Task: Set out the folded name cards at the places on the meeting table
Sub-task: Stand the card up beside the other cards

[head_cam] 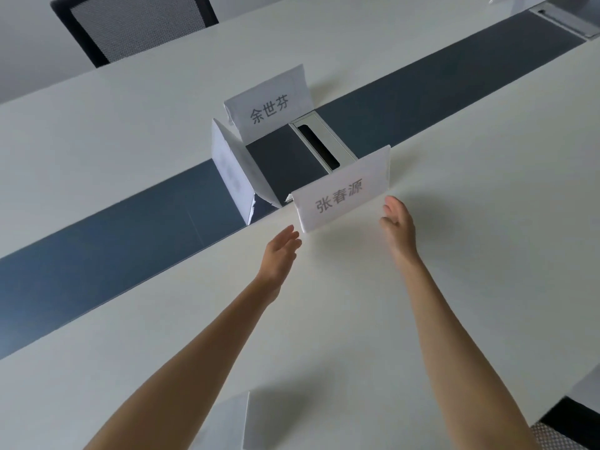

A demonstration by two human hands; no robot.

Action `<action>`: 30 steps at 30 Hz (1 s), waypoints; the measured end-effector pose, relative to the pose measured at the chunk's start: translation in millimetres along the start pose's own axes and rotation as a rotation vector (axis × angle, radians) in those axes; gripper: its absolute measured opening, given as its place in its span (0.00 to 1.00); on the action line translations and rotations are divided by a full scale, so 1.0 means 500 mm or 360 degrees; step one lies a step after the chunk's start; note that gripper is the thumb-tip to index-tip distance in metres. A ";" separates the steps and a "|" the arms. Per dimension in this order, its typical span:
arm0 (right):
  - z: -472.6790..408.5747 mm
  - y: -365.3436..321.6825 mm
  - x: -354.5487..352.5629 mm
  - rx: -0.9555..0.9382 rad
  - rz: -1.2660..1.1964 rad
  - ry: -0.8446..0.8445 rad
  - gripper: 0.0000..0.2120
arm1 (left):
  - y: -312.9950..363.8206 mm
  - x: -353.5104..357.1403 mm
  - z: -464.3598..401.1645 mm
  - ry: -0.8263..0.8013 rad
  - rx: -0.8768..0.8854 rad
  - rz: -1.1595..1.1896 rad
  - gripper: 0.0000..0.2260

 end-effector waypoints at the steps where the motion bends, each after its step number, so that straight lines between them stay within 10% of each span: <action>1: 0.028 0.010 0.008 -0.0008 -0.0027 -0.0005 0.23 | -0.001 -0.014 0.013 -0.0010 0.0004 -0.0056 0.20; 8: 0.316 0.081 0.131 -0.0005 0.0066 -0.0440 0.16 | -0.012 -0.191 0.196 0.0023 0.0125 -0.0530 0.13; 18: 0.687 0.096 0.254 0.0184 0.0306 -0.1319 0.11 | -0.199 -0.525 0.557 0.0878 -0.0033 -0.1039 0.13; 30: 0.770 0.074 0.226 -0.0390 0.0733 -0.0716 0.14 | -0.339 -0.512 0.667 0.0758 0.0032 -0.0627 0.12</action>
Point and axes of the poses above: each hand's wrist, its own z-axis away from the middle knuckle, its own x-axis out of the palm, y = z × x, the point moved 10 cm from there along -z, towards the middle knuckle, and after that the axes turned 2 degrees about x, right-handed, at the moved point
